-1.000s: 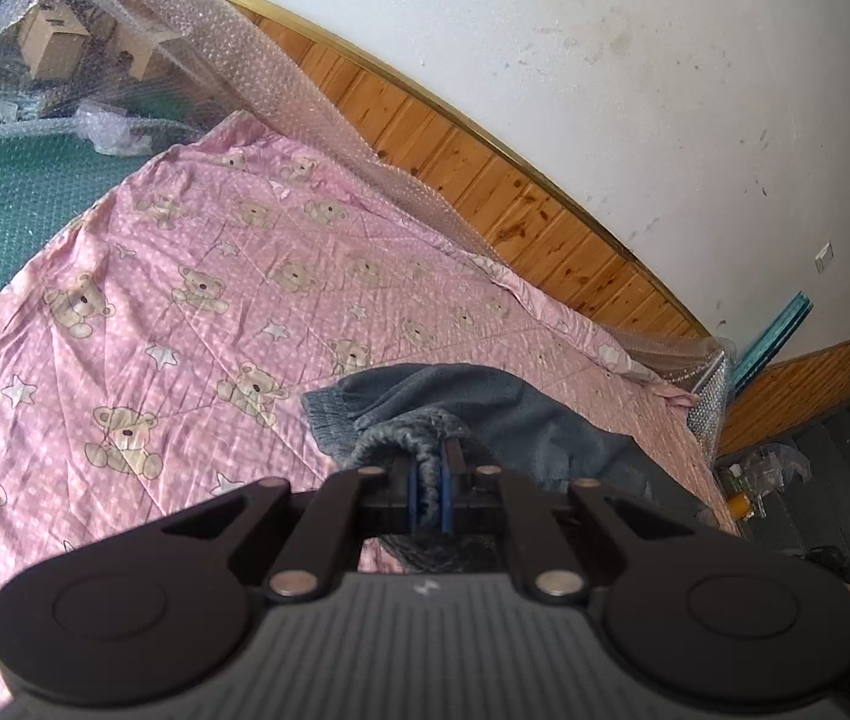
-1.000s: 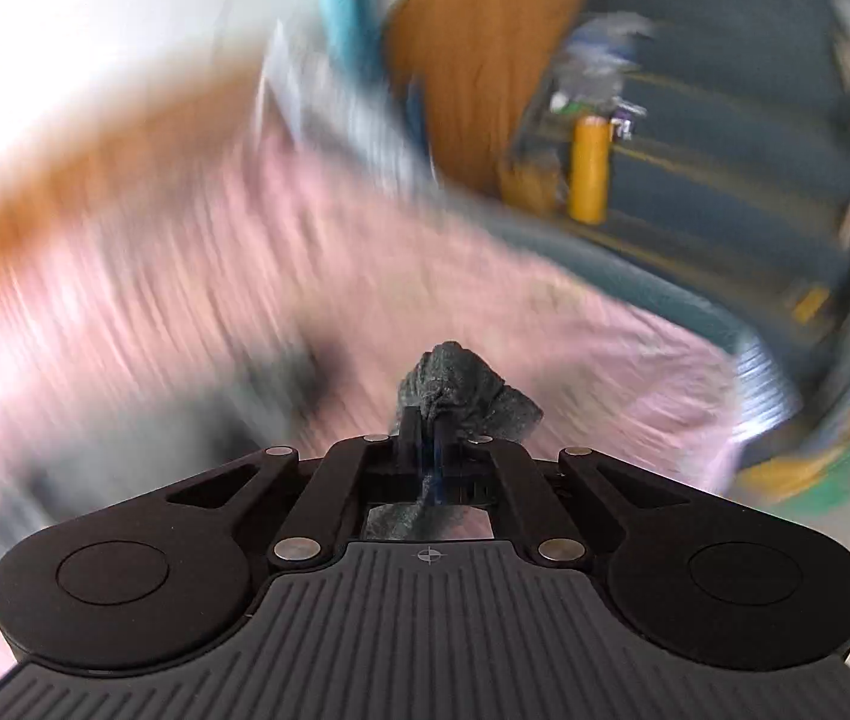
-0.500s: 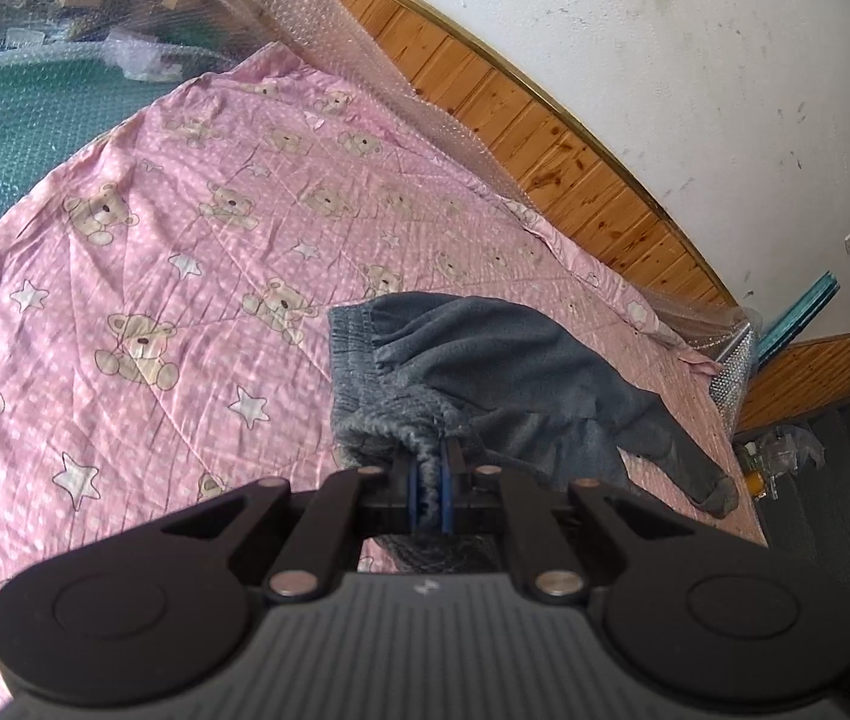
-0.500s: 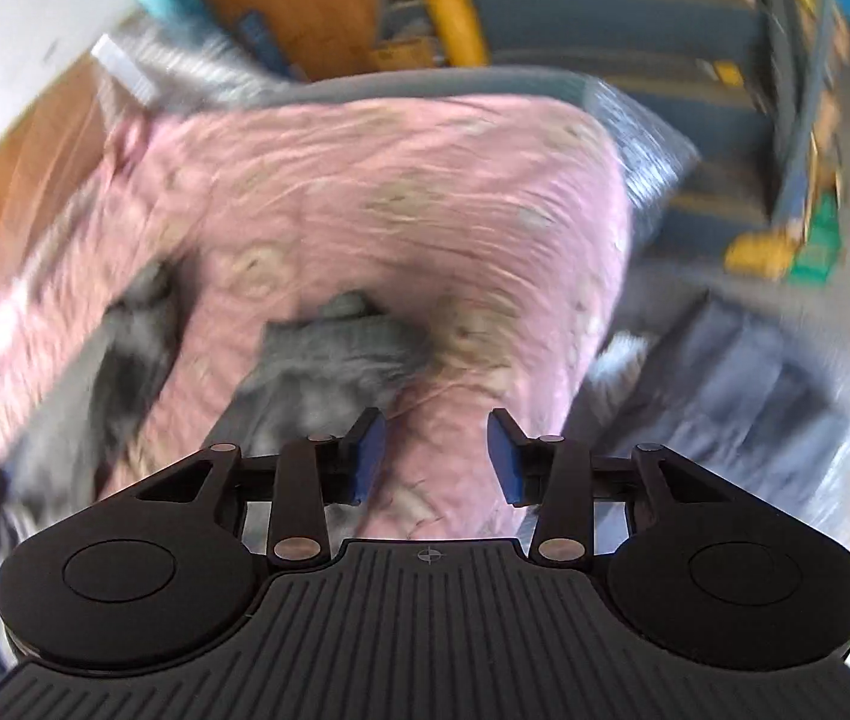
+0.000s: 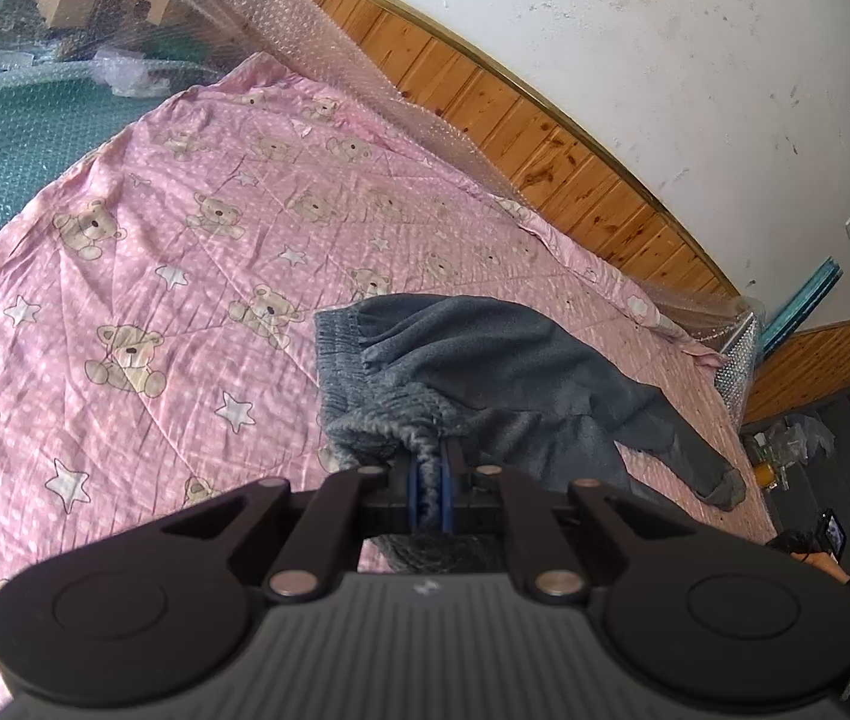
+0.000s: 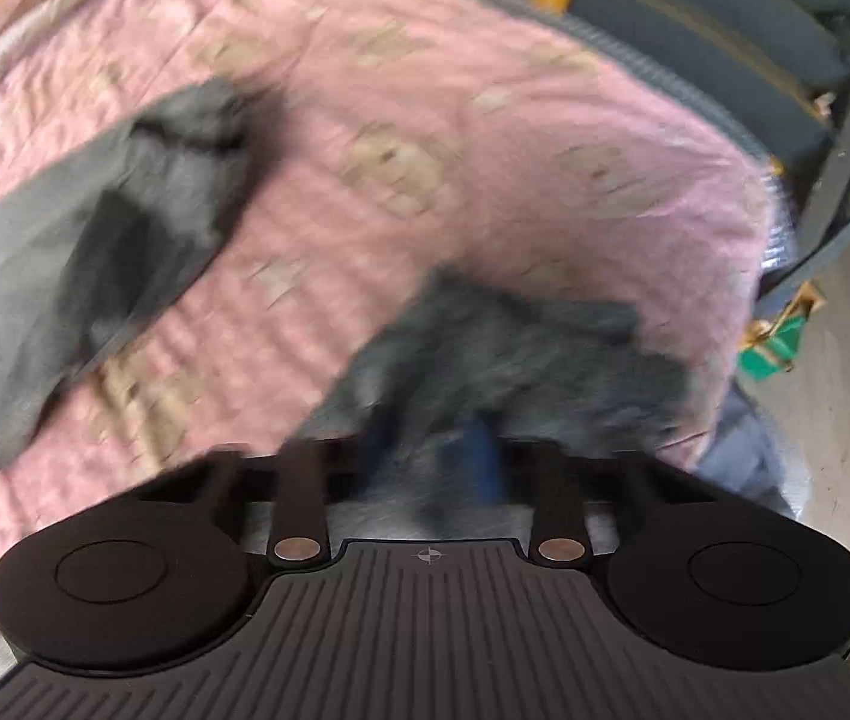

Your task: Fold clothes

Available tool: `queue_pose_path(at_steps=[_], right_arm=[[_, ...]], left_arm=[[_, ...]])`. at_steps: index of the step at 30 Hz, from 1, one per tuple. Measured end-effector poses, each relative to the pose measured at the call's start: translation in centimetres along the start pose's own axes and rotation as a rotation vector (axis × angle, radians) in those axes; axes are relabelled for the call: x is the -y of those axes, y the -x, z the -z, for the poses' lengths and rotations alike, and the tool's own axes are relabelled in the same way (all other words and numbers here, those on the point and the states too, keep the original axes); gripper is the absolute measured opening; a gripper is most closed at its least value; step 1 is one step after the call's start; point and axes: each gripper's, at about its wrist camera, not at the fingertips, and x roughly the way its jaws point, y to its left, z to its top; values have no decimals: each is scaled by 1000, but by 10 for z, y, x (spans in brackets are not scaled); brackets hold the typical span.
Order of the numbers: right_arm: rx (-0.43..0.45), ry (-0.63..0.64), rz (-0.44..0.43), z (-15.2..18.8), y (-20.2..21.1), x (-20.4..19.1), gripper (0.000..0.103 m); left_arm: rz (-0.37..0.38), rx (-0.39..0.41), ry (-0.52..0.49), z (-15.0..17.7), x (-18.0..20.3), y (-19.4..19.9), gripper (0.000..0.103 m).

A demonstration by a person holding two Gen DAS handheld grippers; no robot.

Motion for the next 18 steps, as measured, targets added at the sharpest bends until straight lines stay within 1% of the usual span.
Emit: queue_pose_path(at_steps=[2, 4, 7, 10, 12, 14, 15, 18], right_arm=[[39, -70, -36, 2, 14, 21, 1], [96, -119, -63, 4, 34, 39, 1], [197, -211, -140, 5, 71, 67, 1], [291, -285, -218, 1, 102, 88, 1], [340, -316, -273, -7, 118, 95, 1], [369, -316, -296, -24, 130, 91, 1], [379, -313, -309, -35, 134, 85, 1], [397, -303, -350, -77, 140, 56, 1]], left_arm=[[9, 22, 9, 1, -1, 6, 7], [27, 40, 13, 1, 0, 10, 7], [57, 64, 14, -1, 5, 11, 7], [97, 112, 26, -13, 12, 12, 7], [133, 160, 28, -30, 21, 12, 7], [173, 209, 22, -53, 32, 10, 7], [194, 230, 16, -66, 38, 7, 7], [220, 274, 6, -112, 48, -19, 7]])
